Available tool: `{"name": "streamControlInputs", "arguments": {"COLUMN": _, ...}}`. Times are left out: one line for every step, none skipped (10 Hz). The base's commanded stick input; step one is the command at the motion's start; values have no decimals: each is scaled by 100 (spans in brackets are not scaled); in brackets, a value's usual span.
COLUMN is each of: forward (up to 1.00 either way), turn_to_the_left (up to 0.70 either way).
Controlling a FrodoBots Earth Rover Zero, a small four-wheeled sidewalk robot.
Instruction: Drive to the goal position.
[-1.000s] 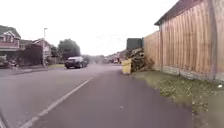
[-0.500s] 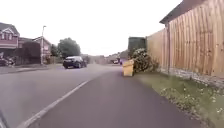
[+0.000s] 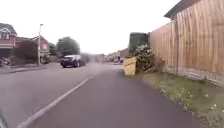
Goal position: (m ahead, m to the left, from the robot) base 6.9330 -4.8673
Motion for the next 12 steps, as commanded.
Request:
{"name": "streamControlInputs", "arguments": {"forward": 100, "turn_to_the_left": 0}}
{"name": "streamControlInputs", "arguments": {"forward": 100, "turn_to_the_left": 0}}
{"name": "streamControlInputs", "arguments": {"forward": 100, "turn_to_the_left": 0}}
{"name": "streamControlInputs", "arguments": {"forward": 100, "turn_to_the_left": 0}}
{"name": "streamControlInputs", "arguments": {"forward": 100, "turn_to_the_left": 0}}
{"name": "streamControlInputs", "arguments": {"forward": 100, "turn_to_the_left": 0}}
{"name": "streamControlInputs", "arguments": {"forward": 100, "turn_to_the_left": 0}}
{"name": "streamControlInputs", "arguments": {"forward": 100, "turn_to_the_left": 0}}
{"name": "streamControlInputs", "arguments": {"forward": 100, "turn_to_the_left": 0}}
{"name": "streamControlInputs", "arguments": {"forward": 100, "turn_to_the_left": 0}}
{"name": "streamControlInputs", "arguments": {"forward": 100, "turn_to_the_left": 0}}
{"name": "streamControlInputs", "arguments": {"forward": 100, "turn_to_the_left": 0}}
